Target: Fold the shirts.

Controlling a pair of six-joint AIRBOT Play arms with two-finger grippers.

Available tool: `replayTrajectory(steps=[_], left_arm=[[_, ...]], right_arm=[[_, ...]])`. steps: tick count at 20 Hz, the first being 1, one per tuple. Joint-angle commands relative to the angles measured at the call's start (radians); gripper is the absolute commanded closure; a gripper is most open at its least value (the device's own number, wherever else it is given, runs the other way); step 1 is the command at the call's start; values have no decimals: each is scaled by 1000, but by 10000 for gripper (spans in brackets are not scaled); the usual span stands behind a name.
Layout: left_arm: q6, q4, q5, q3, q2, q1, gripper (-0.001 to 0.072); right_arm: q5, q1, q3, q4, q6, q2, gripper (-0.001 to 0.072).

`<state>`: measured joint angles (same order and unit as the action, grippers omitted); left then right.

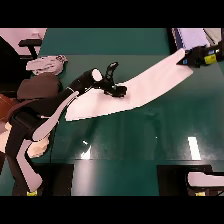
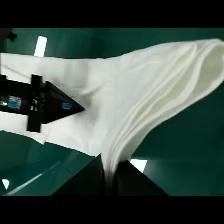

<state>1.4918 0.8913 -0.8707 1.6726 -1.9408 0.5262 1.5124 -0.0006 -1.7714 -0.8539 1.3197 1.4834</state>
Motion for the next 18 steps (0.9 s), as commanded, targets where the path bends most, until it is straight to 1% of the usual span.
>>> replayTrajectory(steps=[1, 3, 6, 10, 12, 13, 15, 17, 18], left_arm=[[2, -3, 0, 18, -27, 23, 684], [2, -2, 13, 18, -27, 29, 684], [2, 0, 13, 32, -21, 19, 685], [2, 19, -141, 158, 14, -78, 685], [1, 105, -185, 193, 104, -161, 685], [1, 161, -204, 208, 156, -204, 685], [1, 249, -235, 224, 274, -301, 684], [1, 303, -248, 224, 388, -394, 684], [1, 319, -251, 224, 438, -436, 684]], right_arm=[[-20, 82, -72, 37, 31, -47, 700], [-43, 114, -80, 124, 31, -47, 700], [-91, 176, -80, 148, 30, -45, 700], [-119, 276, -80, 182, 29, -19, 700], [-140, 355, -80, 238, 2, 14, 699], [-172, 408, -80, 267, -16, 39, 699], [-261, 532, -80, 316, -66, 99, 699], [-369, 658, -80, 381, -125, 174, 692], [-425, 718, -80, 399, -154, 215, 590]])
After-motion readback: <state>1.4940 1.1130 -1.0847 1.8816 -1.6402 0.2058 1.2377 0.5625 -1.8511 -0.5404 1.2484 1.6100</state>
